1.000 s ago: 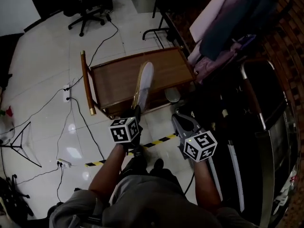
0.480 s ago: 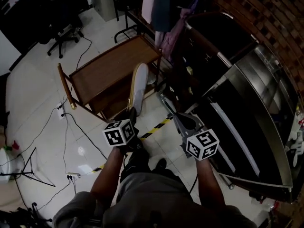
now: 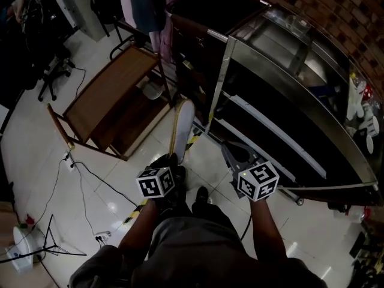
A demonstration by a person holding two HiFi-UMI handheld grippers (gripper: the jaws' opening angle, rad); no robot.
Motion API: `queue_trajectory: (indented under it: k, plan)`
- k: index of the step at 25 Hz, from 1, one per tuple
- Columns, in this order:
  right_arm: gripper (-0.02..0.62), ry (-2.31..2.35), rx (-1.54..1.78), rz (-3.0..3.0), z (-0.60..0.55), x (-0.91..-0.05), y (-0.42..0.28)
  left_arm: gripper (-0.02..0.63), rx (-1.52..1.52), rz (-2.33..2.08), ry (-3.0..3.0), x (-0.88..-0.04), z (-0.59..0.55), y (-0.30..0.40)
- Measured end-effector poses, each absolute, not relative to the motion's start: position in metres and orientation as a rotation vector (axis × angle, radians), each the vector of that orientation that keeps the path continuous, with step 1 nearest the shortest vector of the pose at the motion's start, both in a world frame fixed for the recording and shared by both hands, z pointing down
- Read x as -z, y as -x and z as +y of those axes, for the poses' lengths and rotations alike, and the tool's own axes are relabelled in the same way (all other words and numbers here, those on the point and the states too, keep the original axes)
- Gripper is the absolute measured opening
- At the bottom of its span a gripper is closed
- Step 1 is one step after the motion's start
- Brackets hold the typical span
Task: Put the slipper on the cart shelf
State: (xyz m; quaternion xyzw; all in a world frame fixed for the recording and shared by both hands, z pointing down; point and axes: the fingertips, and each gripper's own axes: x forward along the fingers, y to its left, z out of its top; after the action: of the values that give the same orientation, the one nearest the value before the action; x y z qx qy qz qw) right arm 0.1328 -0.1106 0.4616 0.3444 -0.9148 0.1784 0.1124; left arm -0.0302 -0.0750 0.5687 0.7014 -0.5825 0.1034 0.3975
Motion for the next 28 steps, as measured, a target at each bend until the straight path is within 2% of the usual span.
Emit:
queue_trajectory:
  k: [10,18,28]
  plan:
    - [-0.002,-1.279,-0.624,-2.575,-0.080,-0.484,-0.213,0.064,-0.413,-1.169,-1.915,-0.631,-0.098,-0.092]
    - [-0.002,-1.451,-0.729,-2.456,-0.077,-0.532,-0.266,0.064,-0.472,-1.071,-1.962,-0.695,-0.155,-0.162]
    - [-0.002,-1.585,-0.742,-2.428,-0.115,-0.614,-0.299,0.064,-0.422,-0.994,-2.028,-0.801,-0.255,-0.225]
